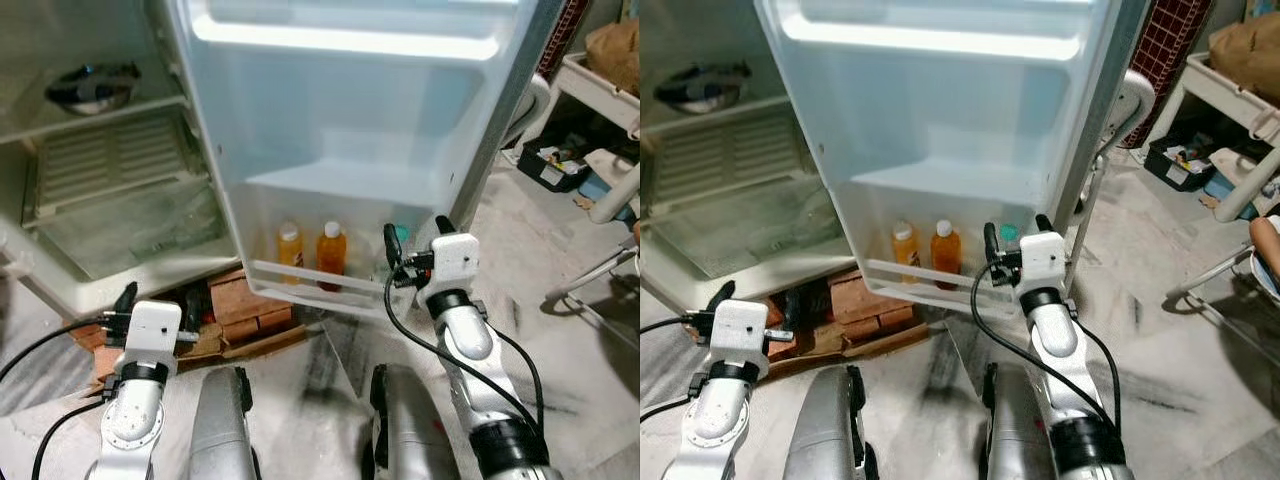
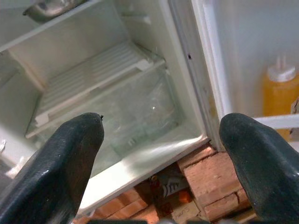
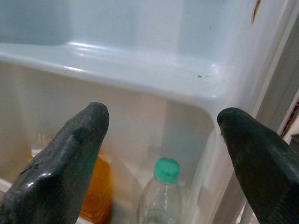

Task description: Restocking fridge

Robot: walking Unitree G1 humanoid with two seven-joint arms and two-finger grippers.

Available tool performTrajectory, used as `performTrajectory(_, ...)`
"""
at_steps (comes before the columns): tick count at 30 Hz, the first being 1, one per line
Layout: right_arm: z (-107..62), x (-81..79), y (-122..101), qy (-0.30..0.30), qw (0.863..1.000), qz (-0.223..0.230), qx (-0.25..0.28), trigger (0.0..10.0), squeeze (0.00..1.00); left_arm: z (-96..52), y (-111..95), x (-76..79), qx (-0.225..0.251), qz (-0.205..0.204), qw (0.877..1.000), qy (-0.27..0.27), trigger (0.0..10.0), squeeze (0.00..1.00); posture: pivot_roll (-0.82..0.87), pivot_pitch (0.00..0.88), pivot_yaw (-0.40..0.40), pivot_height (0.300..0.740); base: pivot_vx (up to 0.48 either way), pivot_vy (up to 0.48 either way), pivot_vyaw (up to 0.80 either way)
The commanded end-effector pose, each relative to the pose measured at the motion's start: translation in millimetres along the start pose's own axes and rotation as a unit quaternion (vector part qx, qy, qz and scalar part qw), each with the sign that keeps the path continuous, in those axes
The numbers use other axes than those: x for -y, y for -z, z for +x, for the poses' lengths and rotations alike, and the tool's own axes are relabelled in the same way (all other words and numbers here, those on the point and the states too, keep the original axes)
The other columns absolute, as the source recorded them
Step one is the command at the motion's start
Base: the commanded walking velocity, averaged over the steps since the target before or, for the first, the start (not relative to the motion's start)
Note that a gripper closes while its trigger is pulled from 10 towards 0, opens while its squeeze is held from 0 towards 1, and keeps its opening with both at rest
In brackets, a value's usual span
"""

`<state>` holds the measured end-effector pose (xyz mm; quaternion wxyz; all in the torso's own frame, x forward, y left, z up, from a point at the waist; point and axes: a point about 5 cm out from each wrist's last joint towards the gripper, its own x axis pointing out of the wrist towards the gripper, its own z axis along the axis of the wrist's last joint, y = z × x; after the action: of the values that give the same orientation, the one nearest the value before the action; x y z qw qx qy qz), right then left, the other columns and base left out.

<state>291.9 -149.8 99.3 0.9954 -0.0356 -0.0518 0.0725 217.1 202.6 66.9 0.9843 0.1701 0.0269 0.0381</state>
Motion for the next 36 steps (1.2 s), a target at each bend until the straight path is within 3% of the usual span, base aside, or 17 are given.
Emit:
performTrajectory(1, 4.8, 1.0, -22, -0.006, 0.999, 0.004, 0.04, 10.0, 0.0, 1.9, -3, -3.7, 0.004, -0.008, 1.0, -0.001, 10.0, 0.0, 0.03, 0.004, 0.009, 0.677, 0.0, 0.0, 0.0)
performTrajectory(10, 2.6, 3.3, -23, -0.009, 1.0, 0.003, 0.027, 10.0, 0.0, 10.7, -12, 1.6, 0.019, -0.019, 1.0, 0.01, 10.0, 0.0, 0.02, 0.0, 0.006, 0.74, 0.0, 0.0, 0.0)
performTrajectory(30, -7.0, 1.1, -8, -0.018, 1.0, 0.013, -0.021, 10.0, 0.0, 17.5, -13, 13.2, 0.02, -0.02, 0.999, 0.022, 10.0, 0.0, 0.01, 0.0, 0.001, 0.74, 0.0, 0.0, 0.0)
performTrajectory(36, -7.5, 0.7, -6, -0.022, 0.999, 0.014, -0.026, 10.0, 0.0, 19.6, -12, 13.2, 0.018, -0.019, 0.999, 0.022, 10.0, 0.0, 0.01, 0.0, -0.001, 0.74, -0.284, 0.0, 0.0)
